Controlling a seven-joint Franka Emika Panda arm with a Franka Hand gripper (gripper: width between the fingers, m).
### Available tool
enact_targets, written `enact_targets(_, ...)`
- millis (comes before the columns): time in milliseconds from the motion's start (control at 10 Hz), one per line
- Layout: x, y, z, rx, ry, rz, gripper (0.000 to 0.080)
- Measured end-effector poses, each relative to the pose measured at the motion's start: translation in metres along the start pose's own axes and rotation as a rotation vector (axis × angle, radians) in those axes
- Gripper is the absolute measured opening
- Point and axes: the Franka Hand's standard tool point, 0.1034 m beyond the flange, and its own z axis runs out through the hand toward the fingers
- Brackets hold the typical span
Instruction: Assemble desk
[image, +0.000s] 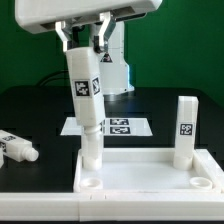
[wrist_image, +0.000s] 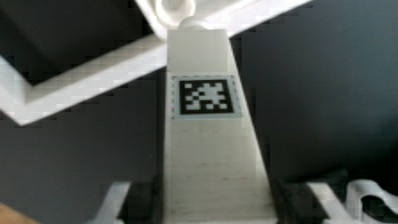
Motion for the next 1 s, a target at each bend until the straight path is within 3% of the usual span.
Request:
enact_targets(200,-0.001,-0.007,0.000,0.000,0.000,-0.027,0.0284)
enact_targets(400,-0.020,-0.064,0.007,-0.001,-0.050,-0.216,0.0284)
enact_targets(500,-0.031,-0.085,0.011,0.005,-0.075,-0.226,0.0284)
enact_targets(600,-0.032,-0.088,0.010,0.016,-0.029,-0.218,0.0284)
enact_targets(900,-0.036,-0.083,0.013,0.009,-0.042,-0.221,0.0284)
enact_targets(1000,-0.039,-0.089,0.015,0.005,-0.035,-0.227,0.0284)
